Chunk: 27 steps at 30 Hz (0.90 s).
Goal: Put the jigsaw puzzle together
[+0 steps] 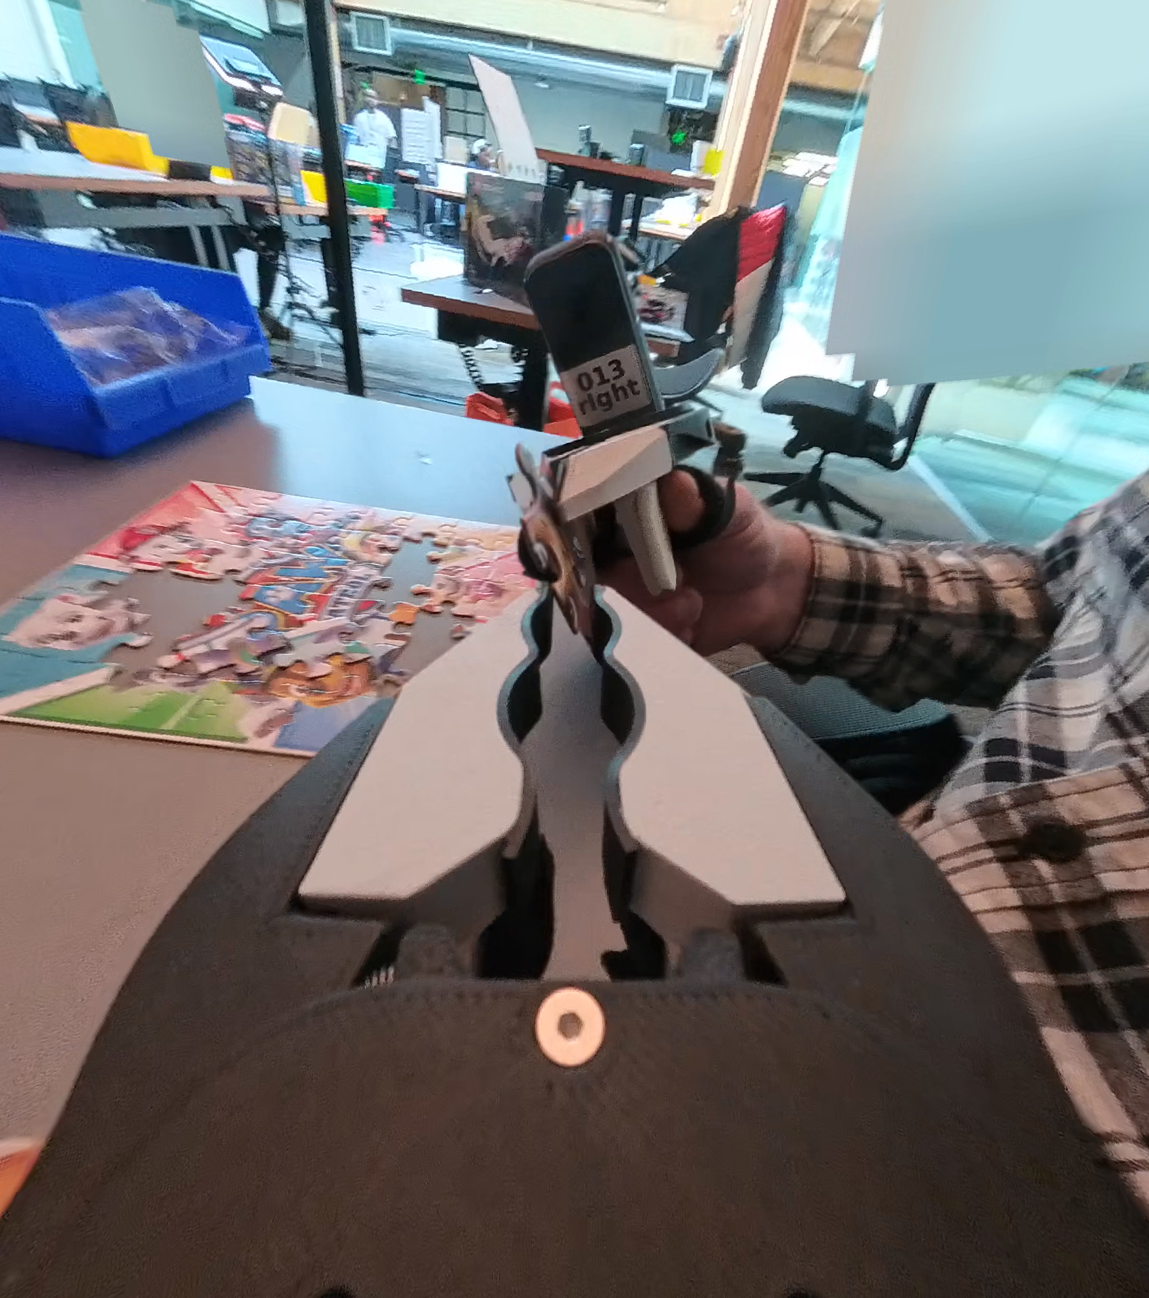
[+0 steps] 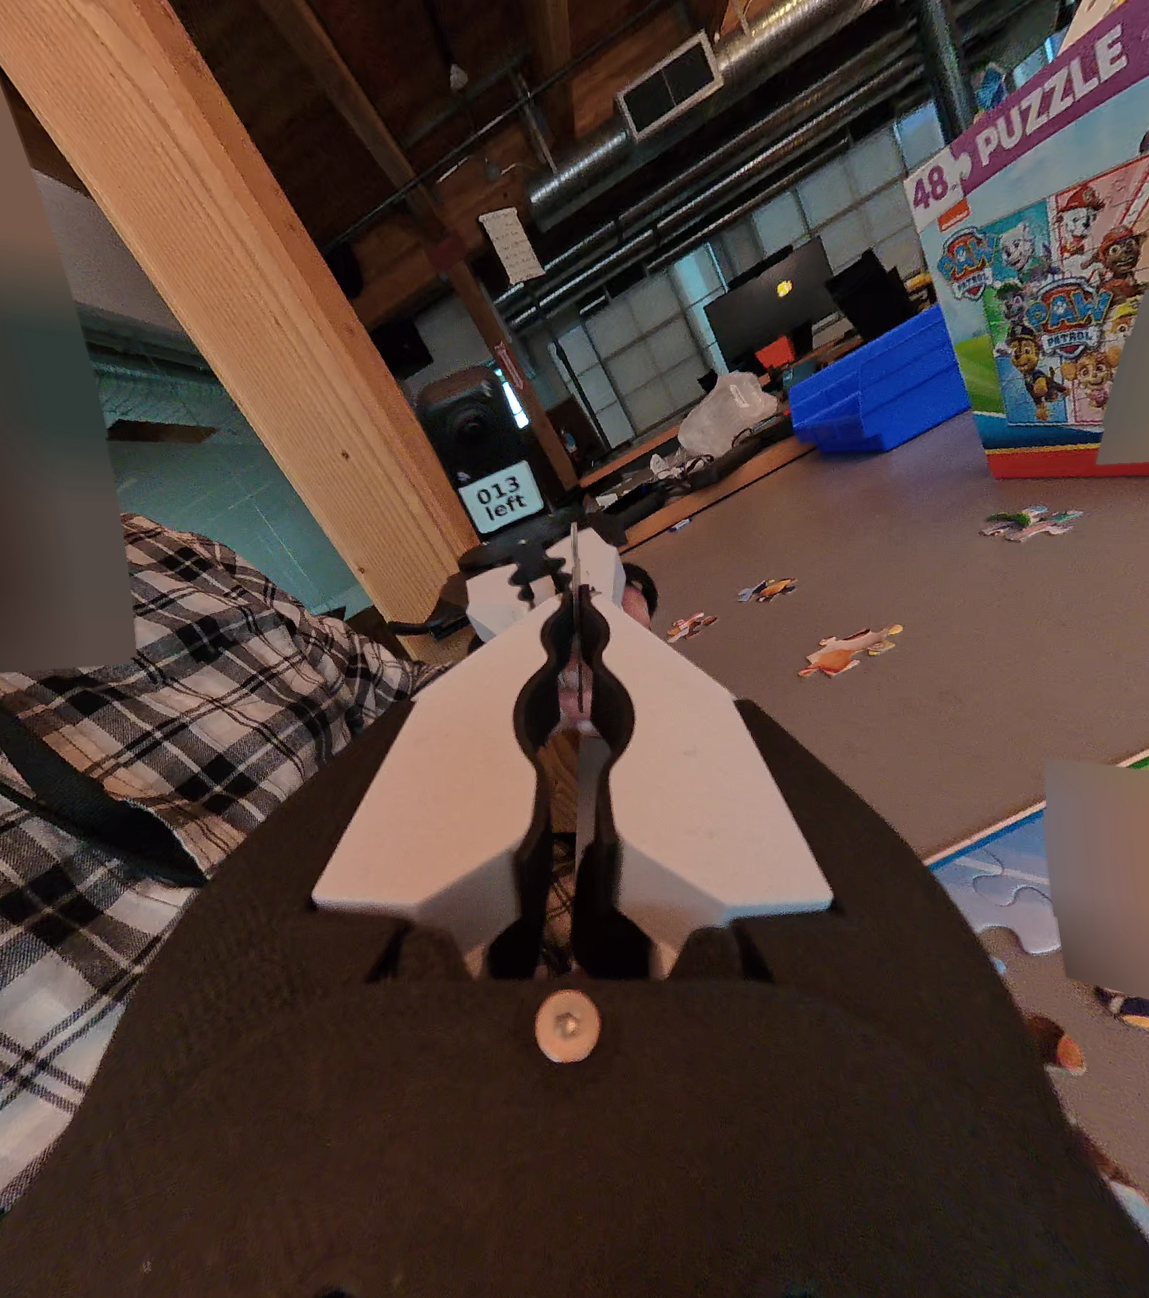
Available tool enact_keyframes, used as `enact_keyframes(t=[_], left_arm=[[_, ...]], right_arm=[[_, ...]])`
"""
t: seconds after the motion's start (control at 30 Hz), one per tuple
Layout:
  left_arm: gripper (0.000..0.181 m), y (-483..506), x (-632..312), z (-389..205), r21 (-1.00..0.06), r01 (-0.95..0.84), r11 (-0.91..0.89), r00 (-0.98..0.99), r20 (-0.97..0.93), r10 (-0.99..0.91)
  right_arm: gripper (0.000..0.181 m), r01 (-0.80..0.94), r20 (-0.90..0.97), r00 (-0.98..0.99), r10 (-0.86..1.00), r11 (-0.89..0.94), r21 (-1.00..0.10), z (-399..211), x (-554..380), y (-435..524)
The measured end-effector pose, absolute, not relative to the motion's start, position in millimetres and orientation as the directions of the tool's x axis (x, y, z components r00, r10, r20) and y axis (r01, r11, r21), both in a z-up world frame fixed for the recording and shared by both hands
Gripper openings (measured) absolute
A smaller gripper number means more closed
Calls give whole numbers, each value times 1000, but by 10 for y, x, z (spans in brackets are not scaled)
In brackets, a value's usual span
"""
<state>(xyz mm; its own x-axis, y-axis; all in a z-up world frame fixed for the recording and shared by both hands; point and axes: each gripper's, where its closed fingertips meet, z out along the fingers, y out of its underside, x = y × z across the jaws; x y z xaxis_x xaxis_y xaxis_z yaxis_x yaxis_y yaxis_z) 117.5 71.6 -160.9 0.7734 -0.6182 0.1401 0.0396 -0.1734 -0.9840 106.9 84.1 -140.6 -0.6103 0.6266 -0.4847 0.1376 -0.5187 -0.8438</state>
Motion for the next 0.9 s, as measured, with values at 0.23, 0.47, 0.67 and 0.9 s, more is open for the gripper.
enact_keyframes(t=[0.23,0.47,0.67,0.9], left_arm=[[0,679,1271,-1628,-962,89,-257,672,248,-698],[0,657,1373,-1881,-895,-237,-377,625,156,-765],[1,777,1365,-1953,-839,-366,-403,589,126,-798],[0,1033,1304,-1920,-804,-379,-458,521,224,-824]], right_arm=[[0,124,-454,-582,675,-479,-869,-1439,1187,750],[10,223,-244,-480,843,-151,-963,-1608,1255,747],[0,356,-201,-472,858,-23,-934,-1730,1333,817],[0,448,-239,-426,873,-27,-894,-1799,1345,1096]])
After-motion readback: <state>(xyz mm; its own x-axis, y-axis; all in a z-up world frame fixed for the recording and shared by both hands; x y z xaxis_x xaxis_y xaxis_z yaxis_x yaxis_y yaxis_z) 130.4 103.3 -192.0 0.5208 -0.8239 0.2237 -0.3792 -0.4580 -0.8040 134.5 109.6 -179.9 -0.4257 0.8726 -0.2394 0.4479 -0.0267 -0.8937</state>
